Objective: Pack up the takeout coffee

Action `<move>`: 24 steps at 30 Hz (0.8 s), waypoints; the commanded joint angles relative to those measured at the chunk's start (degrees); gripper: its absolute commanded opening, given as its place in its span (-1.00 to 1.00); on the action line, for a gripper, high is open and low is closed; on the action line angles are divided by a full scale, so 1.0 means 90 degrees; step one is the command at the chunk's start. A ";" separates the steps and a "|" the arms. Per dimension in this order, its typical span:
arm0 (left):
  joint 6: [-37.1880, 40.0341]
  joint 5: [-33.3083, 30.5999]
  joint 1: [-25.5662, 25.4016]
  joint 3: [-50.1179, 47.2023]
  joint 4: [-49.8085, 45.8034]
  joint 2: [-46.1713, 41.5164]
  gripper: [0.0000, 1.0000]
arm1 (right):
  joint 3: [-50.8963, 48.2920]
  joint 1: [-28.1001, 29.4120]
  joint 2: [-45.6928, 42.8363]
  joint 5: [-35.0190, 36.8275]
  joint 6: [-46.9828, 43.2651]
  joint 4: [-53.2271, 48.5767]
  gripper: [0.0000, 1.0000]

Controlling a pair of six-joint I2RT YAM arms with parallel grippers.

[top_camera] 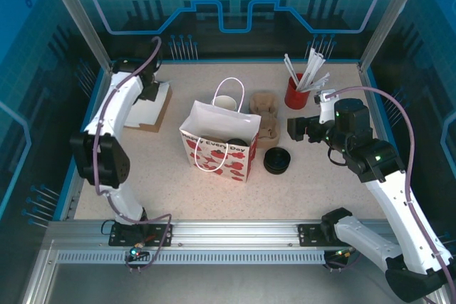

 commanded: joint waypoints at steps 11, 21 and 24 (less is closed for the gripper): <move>-0.0287 0.1231 -0.0020 -0.0034 0.1613 -0.2012 -0.90 | 0.0483 -0.0098 0.0282 -0.0648 -0.0434 0.0543 1.00; -0.1543 0.4330 -0.0011 0.0327 0.2908 -0.2680 -0.86 | 0.1433 -0.0088 0.0751 -0.1803 -0.1170 0.0837 1.00; -0.1942 0.5421 -0.0011 0.0401 0.3265 -0.2754 -0.86 | 0.1782 -0.0024 0.0980 -0.2269 -0.1291 0.0901 1.00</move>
